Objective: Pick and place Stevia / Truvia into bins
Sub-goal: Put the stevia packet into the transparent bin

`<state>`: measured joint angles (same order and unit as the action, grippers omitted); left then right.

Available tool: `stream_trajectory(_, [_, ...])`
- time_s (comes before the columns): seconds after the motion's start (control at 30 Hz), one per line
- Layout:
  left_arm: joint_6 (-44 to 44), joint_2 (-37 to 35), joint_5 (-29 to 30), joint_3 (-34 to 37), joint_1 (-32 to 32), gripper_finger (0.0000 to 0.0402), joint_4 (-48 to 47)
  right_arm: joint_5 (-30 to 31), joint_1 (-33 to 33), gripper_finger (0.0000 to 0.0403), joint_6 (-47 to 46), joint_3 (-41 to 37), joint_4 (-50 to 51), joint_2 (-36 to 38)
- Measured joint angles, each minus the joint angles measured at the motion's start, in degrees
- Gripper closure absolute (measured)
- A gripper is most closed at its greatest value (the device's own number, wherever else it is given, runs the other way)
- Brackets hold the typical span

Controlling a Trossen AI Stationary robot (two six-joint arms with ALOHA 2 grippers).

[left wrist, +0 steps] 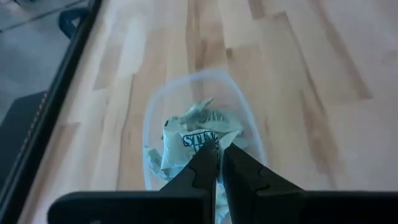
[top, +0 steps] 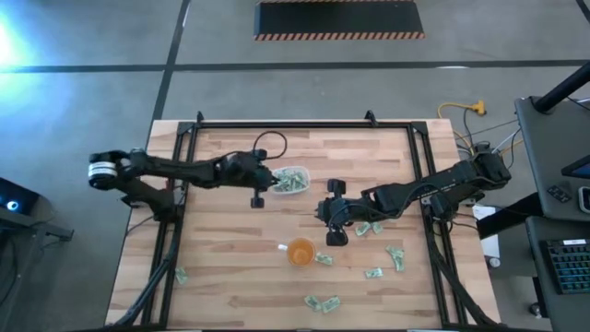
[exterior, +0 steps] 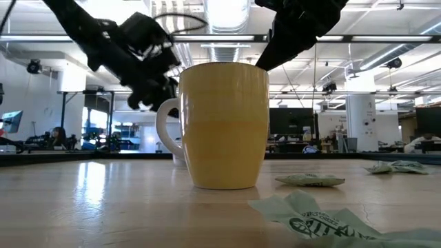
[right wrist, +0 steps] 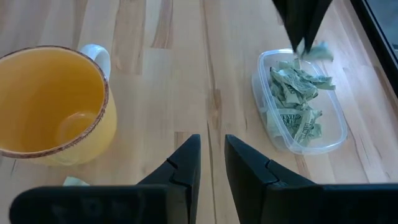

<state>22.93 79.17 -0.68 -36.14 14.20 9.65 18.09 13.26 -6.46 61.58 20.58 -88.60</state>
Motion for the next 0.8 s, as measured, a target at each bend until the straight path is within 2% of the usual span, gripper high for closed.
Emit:
stream_trajectory(0.23, [0.0,7.8,0.1,-2.3,2.1,0.04,0.4,0.0,0.0,0.0339,0.0,0.0,0.0,0.0])
stream_trajectory(0.4, [-0.1,9.1,1.6,-2.9,2.9,0.0395,0.4,0.0,0.0,0.0342,0.0,0.0,0.0,0.0])
stream_trajectory(0.8, [-1.6,6.2,1.6,-2.9,2.8,0.0275,-2.2,0.0,0.0,0.0342,-1.4,0.0,0.6,0.0])
